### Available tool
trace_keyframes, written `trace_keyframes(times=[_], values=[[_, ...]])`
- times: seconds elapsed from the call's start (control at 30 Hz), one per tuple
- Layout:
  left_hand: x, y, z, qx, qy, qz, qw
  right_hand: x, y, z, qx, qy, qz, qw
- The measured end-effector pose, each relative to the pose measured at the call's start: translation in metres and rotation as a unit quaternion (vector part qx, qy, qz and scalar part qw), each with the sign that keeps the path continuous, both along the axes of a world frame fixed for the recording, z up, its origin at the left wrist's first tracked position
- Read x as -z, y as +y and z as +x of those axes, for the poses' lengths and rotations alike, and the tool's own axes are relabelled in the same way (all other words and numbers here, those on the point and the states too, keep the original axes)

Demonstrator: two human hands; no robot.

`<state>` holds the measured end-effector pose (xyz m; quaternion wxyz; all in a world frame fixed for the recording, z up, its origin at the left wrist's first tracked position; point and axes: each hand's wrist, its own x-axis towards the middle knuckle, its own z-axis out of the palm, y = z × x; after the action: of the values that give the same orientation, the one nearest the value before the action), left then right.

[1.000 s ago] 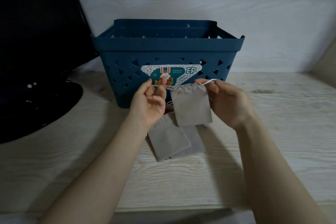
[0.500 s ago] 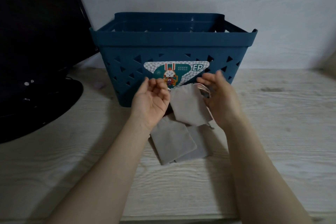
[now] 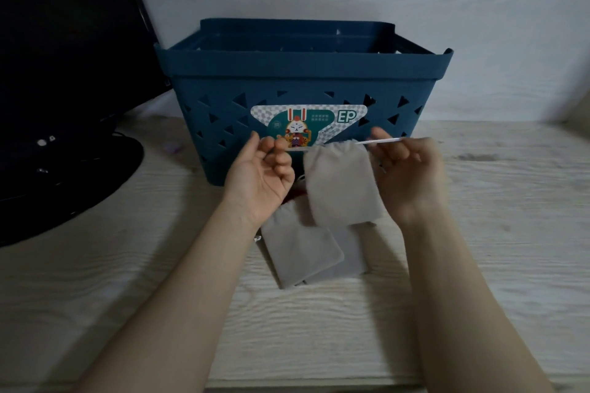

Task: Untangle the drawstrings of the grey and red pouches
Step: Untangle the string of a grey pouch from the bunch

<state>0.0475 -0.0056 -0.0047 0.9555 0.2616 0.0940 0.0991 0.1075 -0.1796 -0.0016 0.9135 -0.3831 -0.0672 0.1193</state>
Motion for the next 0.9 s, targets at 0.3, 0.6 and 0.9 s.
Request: trace_keyframes(times=[0.3, 0.6, 0.9], values=[[-0.004, 0.004, -0.002, -0.034, -0.019, 0.021, 0.999, 0.002, 0.001, 0.004, -0.017, 0.070, 0.238, 0.969], [-0.011, -0.013, -0.011, -0.011, -0.005, 0.136, 0.991, 0.002, 0.022, -0.018, 0.044, -0.144, -0.260, 0.954], [-0.008, -0.017, -0.014, -0.036, -0.013, 0.316, 0.948, 0.011, 0.036, -0.034, -0.075, -0.288, -0.377, 0.877]])
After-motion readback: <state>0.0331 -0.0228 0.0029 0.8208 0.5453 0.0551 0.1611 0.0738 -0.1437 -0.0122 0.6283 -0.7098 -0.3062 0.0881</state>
